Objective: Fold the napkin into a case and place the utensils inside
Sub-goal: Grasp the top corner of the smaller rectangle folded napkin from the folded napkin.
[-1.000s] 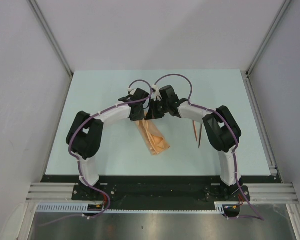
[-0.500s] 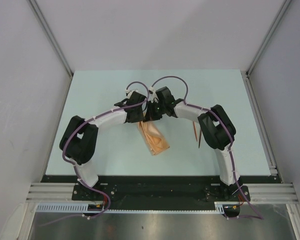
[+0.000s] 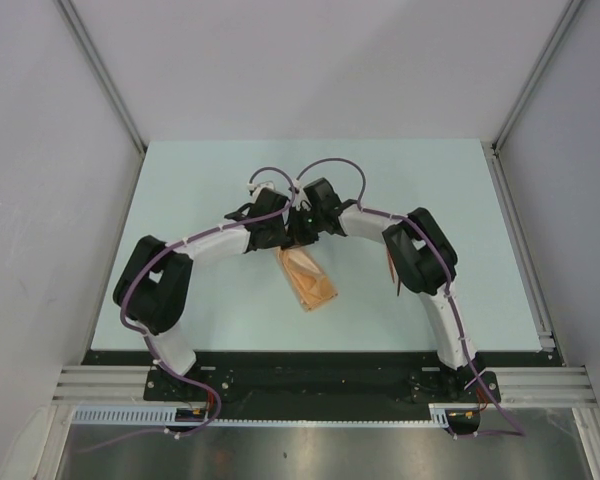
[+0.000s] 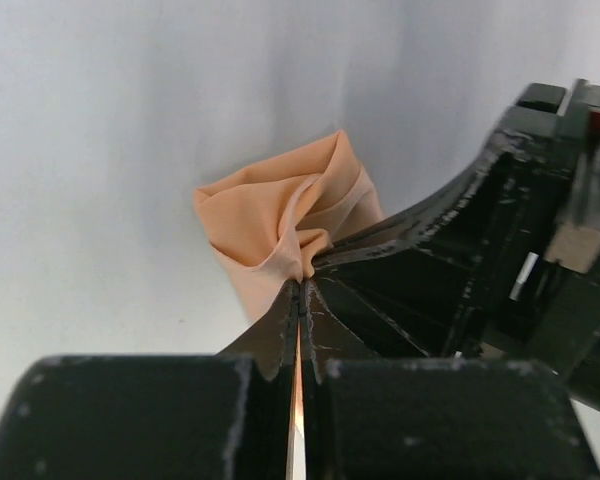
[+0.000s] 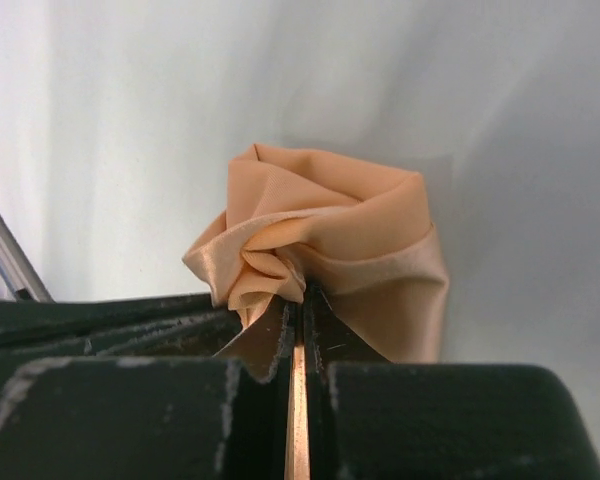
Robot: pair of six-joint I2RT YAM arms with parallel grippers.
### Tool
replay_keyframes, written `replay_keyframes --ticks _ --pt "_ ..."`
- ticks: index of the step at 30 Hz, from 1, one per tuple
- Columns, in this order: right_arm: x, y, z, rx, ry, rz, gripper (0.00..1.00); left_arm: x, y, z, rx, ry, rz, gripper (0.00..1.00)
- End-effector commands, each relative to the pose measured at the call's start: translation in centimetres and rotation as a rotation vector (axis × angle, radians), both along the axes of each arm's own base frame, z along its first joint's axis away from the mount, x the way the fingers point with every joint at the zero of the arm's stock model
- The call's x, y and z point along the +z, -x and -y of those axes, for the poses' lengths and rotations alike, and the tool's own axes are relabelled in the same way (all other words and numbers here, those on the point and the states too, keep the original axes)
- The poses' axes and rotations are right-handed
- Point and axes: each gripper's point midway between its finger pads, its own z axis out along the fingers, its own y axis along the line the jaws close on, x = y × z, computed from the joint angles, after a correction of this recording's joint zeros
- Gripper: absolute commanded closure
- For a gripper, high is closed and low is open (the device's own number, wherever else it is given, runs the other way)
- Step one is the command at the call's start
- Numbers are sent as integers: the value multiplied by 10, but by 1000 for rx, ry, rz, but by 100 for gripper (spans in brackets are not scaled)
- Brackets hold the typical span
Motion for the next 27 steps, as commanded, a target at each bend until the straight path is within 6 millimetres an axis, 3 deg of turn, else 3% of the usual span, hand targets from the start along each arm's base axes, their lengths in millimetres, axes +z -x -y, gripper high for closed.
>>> replay_keyframes --ticks 1,5,8,9,12,19,27 --pt "-6 -1 -18 42 -19 3 100 29 -12 12 -7 85 75 100" --pt "2 -11 -13 35 -51 14 100 21 -8 5 19 61 54 100" --pt "14 -6 -11 68 -111 2 99 17 -7 0 59 76 34 100" --pt "17 -3 -10 83 -120 -4 88 19 -8 -1 63 78 39 100" --pt "24 0 3 68 -137 -7 78 23 -10 -4 71 80 47 100" --pt "53 7 16 52 -186 2 66 30 -10 -7 77 86 57 100" --pt "57 -3 22 31 -199 16 56 28 -8 -7 67 87 51 100"
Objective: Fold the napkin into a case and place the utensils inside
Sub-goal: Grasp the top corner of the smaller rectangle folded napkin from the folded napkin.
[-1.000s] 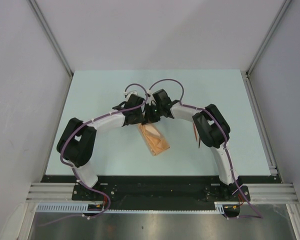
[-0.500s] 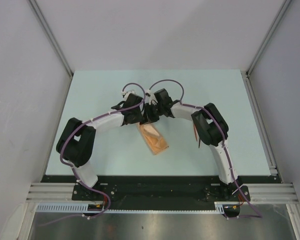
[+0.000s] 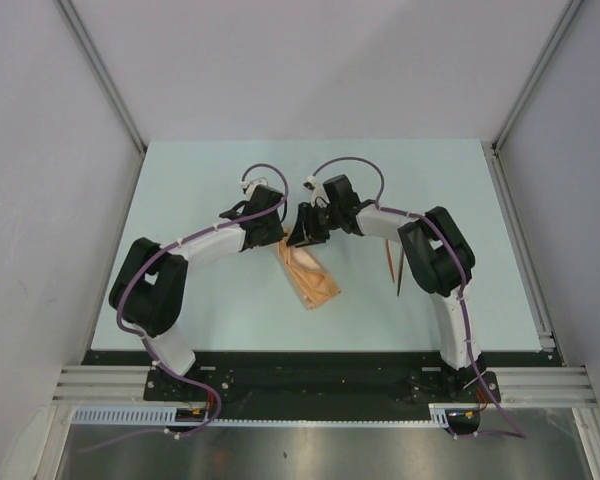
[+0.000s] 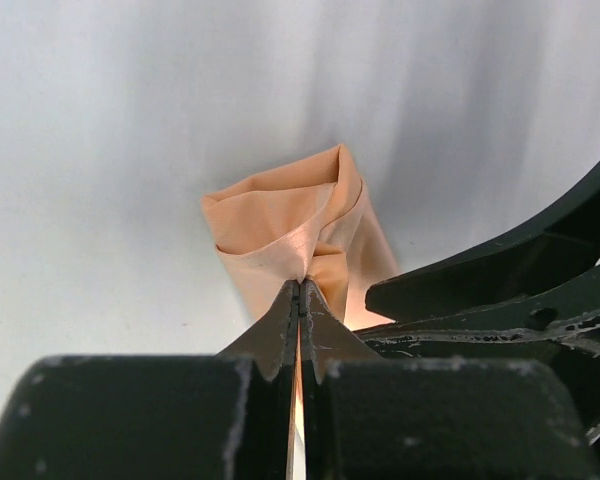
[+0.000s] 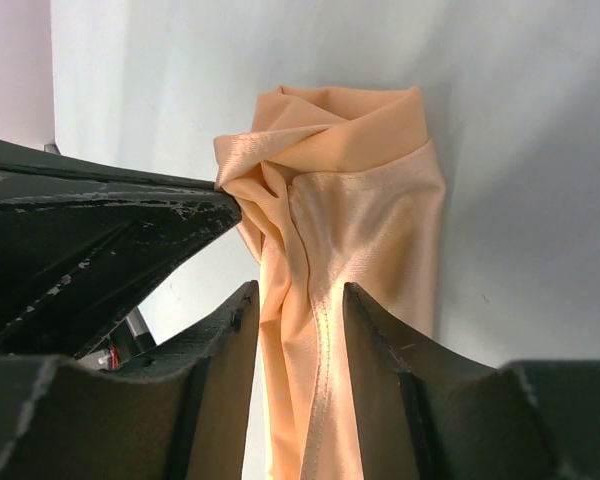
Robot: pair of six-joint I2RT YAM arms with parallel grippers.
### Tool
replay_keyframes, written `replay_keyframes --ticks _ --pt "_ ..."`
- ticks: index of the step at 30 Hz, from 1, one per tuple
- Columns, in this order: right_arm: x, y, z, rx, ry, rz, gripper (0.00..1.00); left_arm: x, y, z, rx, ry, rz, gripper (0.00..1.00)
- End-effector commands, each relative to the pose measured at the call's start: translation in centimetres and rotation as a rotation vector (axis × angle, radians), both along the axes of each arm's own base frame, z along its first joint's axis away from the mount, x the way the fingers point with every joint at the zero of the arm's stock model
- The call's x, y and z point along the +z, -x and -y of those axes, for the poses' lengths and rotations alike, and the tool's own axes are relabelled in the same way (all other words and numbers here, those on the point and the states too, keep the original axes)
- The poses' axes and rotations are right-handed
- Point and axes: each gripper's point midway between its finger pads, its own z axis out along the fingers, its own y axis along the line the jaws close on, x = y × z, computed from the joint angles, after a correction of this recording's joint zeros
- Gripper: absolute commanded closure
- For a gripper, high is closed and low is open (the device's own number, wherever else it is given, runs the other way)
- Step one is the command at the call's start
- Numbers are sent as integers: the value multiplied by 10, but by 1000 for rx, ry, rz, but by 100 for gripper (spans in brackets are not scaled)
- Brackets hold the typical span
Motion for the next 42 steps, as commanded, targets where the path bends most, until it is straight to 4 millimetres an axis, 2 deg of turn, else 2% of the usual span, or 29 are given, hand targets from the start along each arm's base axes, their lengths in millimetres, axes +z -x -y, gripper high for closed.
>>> replay_keyframes --ticks 1,3,5,7,11,13,14,16,18,21,24,26,27,28,29,31,32,33,34,36,38,42 --pt "26 -11 -5 6 -63 52 56 18 0 2 -1 44 34 100" --pt "28 -18 -8 6 -72 64 56 16 0 3 -5 48 29 100" --pt "18 -19 -14 14 -68 48 57 16 0 4 -8 55 29 100" --pt "18 -25 -18 13 -73 51 59 18 -2 6 -11 61 36 100" --pt "13 -34 -28 5 -87 72 81 18 -1 7 -21 63 37 100" --pt "12 -34 -37 25 -97 72 86 18 -2 8 -23 65 37 100" --pt "5 -33 -39 25 -95 53 95 19 -2 8 -25 67 39 100" --pt "6 -30 -46 35 -120 43 100 19 -3 10 -29 73 43 100" --pt "2 -20 -58 40 -149 7 100 18 -4 10 -25 70 40 100" --pt "-18 -15 -68 29 -179 -54 100 13 -6 11 -17 64 15 100" --pt "-27 -16 -62 28 -182 -64 100 -1 -5 8 0 36 -30 100" --pt "-12 -18 -56 21 -206 -46 100 -6 -7 4 24 23 -61 100" --pt "-9 -19 -50 18 -213 -53 97 -10 -6 1 34 19 -75 100" --pt "2 -19 -47 17 -221 -57 90 -11 -7 1 38 22 -74 100" --pt "6 -20 -42 9 -218 -66 79 -13 -7 -1 46 22 -75 100" --pt "10 -17 -31 -1 -215 -85 76 -15 -8 -1 53 33 -76 100" --pt "19 -16 -29 -1 -217 -73 70 -15 -10 -2 55 37 -76 100" --pt "19 -13 -24 -7 -202 -88 68 -15 -10 -1 57 39 -75 100" --pt "16 -8 -19 -9 -192 -101 67 -16 -10 -1 55 39 -77 100" --pt "22 -3 -13 -7 -187 -84 67 -16 -11 1 53 43 -81 100" --pt "16 3 -7 -16 -165 -90 66 -18 -11 2 51 45 -82 100" --pt "12 1 -5 -13 -164 -77 65 -20 -9 2 50 52 -87 100"
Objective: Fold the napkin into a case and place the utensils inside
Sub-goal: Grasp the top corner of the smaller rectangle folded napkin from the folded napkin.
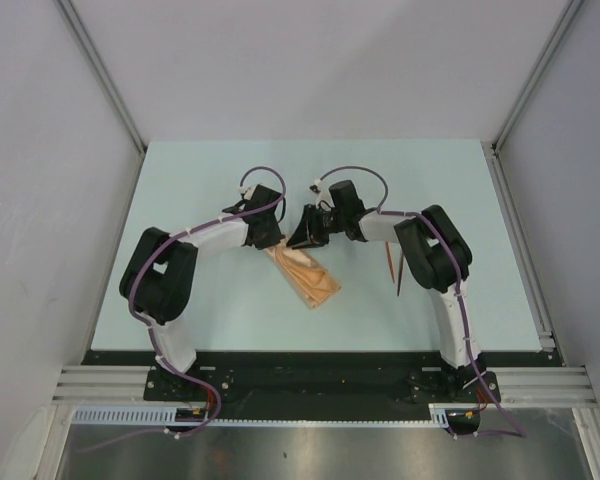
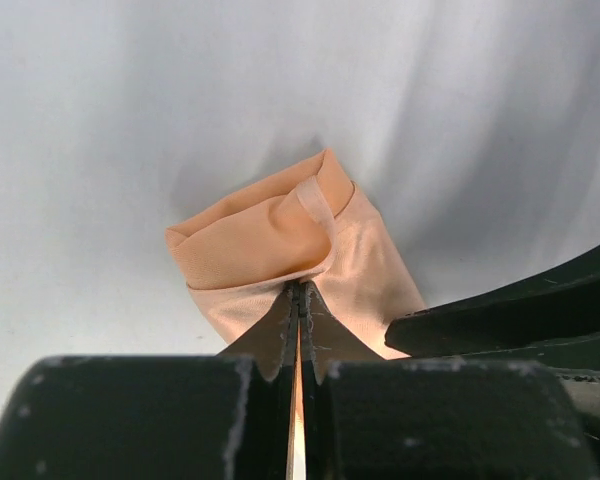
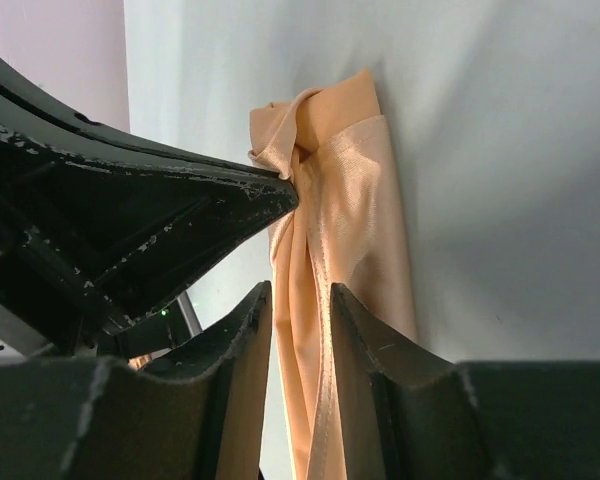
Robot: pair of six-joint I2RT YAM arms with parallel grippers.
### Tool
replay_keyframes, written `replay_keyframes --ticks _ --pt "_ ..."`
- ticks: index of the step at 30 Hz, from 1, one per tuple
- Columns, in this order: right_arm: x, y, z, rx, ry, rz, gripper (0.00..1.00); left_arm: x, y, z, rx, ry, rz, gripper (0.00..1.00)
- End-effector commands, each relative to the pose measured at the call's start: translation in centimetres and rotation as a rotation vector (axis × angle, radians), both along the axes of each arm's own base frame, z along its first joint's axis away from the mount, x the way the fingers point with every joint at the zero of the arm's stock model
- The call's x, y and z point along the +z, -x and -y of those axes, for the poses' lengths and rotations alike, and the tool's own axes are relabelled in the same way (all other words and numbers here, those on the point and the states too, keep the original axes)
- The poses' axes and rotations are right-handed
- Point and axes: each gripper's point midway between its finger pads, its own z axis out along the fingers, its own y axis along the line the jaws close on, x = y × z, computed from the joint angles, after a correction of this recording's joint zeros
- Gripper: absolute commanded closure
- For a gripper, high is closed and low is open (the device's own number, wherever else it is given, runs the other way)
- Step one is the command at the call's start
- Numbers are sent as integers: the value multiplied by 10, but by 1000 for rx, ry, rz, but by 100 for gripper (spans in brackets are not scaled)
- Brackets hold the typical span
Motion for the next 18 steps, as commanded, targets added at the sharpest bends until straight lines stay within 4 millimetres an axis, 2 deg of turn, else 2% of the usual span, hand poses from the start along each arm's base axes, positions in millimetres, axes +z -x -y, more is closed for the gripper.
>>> replay_keyframes --ticks 1,4,6,7,9,10,13,16,18 --pt "13 1 -3 24 -16 45 66 9 -9 9 9 48 29 100" --pt "7 -9 -11 22 3 69 72 11 -10 10 9 54 34 100" --pt "5 -12 -21 36 14 68 82 11 -10 10 9 57 35 100" --pt "-5 -10 -25 44 20 42 88 12 -11 11 9 58 38 100" --pt "-8 -5 -36 61 14 49 92 10 -13 12 9 59 39 100" --pt "-19 -1 -39 68 25 30 94 11 -15 13 8 62 43 100" --pt "-34 8 -48 86 23 -12 96 2 -16 14 16 55 22 100" --pt "-34 13 -50 103 19 -13 96 -6 -17 13 26 52 8 100" --pt "-21 10 -46 92 16 4 96 -8 -18 13 31 44 4 100"
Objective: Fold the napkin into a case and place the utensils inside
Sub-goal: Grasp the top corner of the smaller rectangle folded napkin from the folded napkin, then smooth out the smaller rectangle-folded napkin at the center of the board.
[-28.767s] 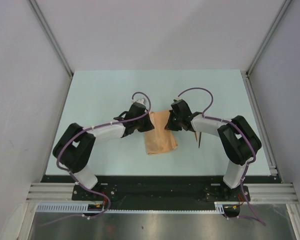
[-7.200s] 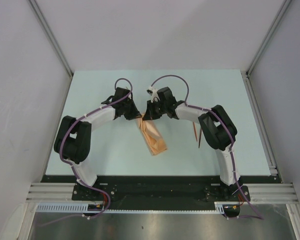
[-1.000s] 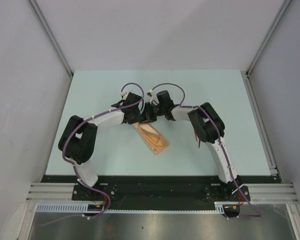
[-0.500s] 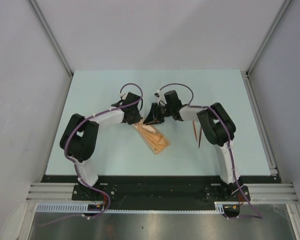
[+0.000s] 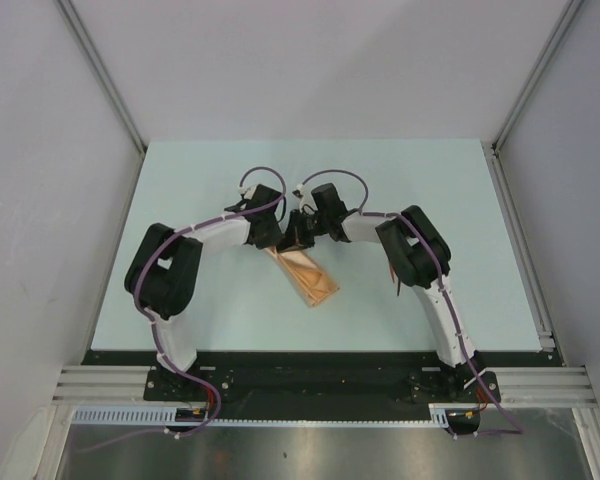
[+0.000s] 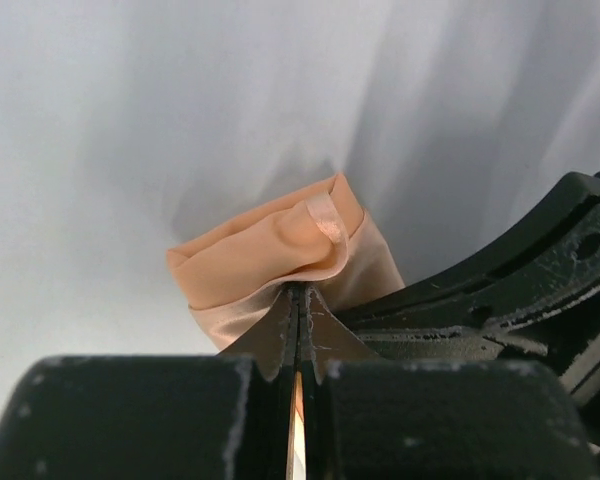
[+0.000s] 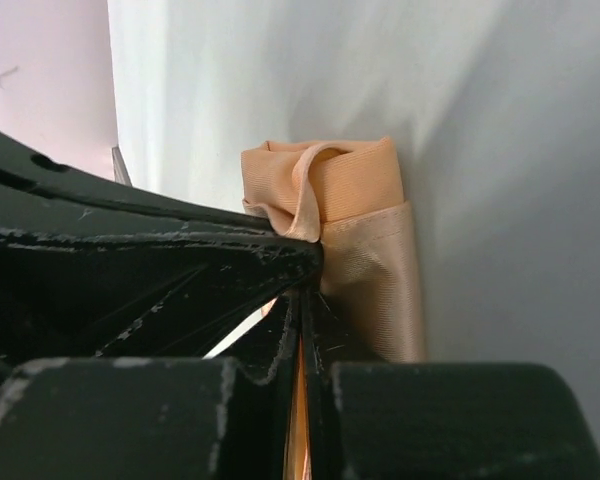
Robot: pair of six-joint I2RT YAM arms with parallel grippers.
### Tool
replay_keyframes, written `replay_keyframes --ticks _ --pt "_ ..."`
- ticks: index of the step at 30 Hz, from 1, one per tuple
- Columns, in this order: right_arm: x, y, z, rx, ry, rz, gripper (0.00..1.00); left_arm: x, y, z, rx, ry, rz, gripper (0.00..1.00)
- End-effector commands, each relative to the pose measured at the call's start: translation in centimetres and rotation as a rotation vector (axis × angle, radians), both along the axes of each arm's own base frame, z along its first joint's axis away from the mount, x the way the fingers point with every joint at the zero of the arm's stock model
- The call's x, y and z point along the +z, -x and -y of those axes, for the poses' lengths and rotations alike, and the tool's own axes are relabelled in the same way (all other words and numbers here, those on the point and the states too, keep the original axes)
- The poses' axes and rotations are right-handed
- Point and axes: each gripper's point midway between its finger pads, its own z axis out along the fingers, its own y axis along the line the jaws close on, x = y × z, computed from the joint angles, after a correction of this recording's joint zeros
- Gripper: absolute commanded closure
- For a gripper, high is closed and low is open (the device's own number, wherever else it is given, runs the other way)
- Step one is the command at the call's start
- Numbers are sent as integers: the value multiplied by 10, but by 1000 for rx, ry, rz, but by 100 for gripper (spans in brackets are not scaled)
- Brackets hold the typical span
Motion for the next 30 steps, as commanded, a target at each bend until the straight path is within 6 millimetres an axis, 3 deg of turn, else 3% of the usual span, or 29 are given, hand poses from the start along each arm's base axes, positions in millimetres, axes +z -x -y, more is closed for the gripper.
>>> replay_keyframes --ticks 1,3,4,5,7,9,10,14,18,22,26,30 --pt "8 4 0 5 10 12 96 2 -12 13 11 43 14 100" --pt "28 2 9 -12 3 31 94 1 -12 13 11 43 16 100" --pt "26 5 19 -24 24 14 89 1 -13 13 10 42 18 100" --pt "43 2 24 -27 23 59 87 1 -12 12 11 39 18 100" --pt "41 10 40 -32 68 31 79 1 -11 12 7 37 21 100" --pt "54 13 51 -34 87 76 73 4 -10 16 -28 52 20 100" --pt "53 16 60 -42 110 73 67 7 -10 19 -45 63 24 100" --pt "49 28 82 -45 204 103 64 21 -9 26 -93 92 53 98" --pt "47 36 101 -66 273 145 62 34 -3 23 -98 99 72 69" --pt "46 45 112 -75 281 138 62 45 7 25 -129 131 77 55" --pt "45 48 118 -90 296 137 60 53 22 29 -174 179 77 54" --pt "41 53 113 -76 281 118 60 53 34 32 -201 200 61 62"
